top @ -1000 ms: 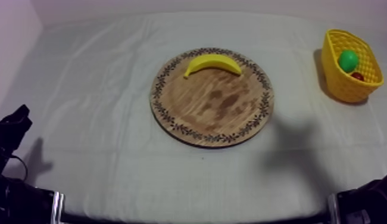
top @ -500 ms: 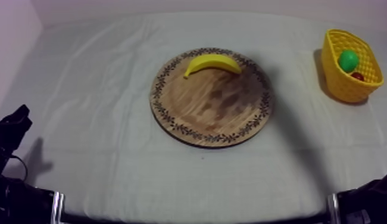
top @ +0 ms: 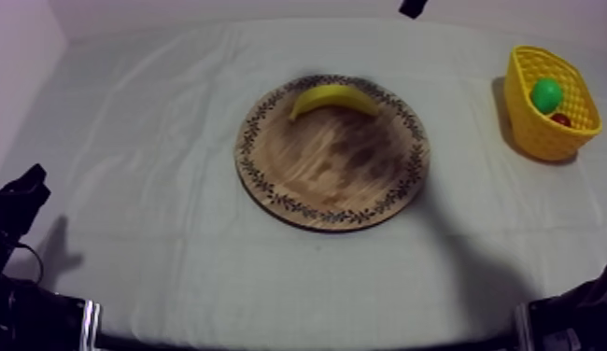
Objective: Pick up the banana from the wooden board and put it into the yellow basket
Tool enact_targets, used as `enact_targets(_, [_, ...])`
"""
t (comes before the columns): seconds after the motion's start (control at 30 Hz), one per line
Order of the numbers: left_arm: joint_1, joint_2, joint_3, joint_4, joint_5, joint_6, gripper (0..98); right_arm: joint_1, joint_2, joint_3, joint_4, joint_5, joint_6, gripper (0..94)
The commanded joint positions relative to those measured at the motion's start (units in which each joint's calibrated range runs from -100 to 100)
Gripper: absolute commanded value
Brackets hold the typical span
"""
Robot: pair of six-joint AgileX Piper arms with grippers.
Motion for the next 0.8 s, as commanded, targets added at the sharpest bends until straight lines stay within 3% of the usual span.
enact_targets(0.0, [0.0,0.0,0.0,0.01,0.0,0.0,0.1,-0.2,1.0,0.5,0.4,-0.9,0.0,8.2])
enact_targets(0.1, [0.0,0.0,0.0,0.01,0.0,0.0,0.1,-0.7,1.4,2.9,1.5,-3.7,-0.3,12.7])
enact_targets(0.23, [0.0,0.0,0.0,0.01,0.0,0.0,0.1,-1.2,1.8,6.5,2.6,-6.1,-0.1,51.5])
enact_targets(0.33, [0.0,0.0,0.0,0.01,0.0,0.0,0.1,-1.7,2.0,7.9,2.0,-6.4,0.6,67.7])
enact_targets(0.5, [0.0,0.0,0.0,0.01,0.0,0.0,0.1,-2.5,2.2,7.6,0.5,-5.7,1.5,75.4])
enact_targets(0.77, [0.0,0.0,0.0,0.01,0.0,0.0,0.1,-2.9,5.7,5.2,-0.1,-5.3,1.7,75.5])
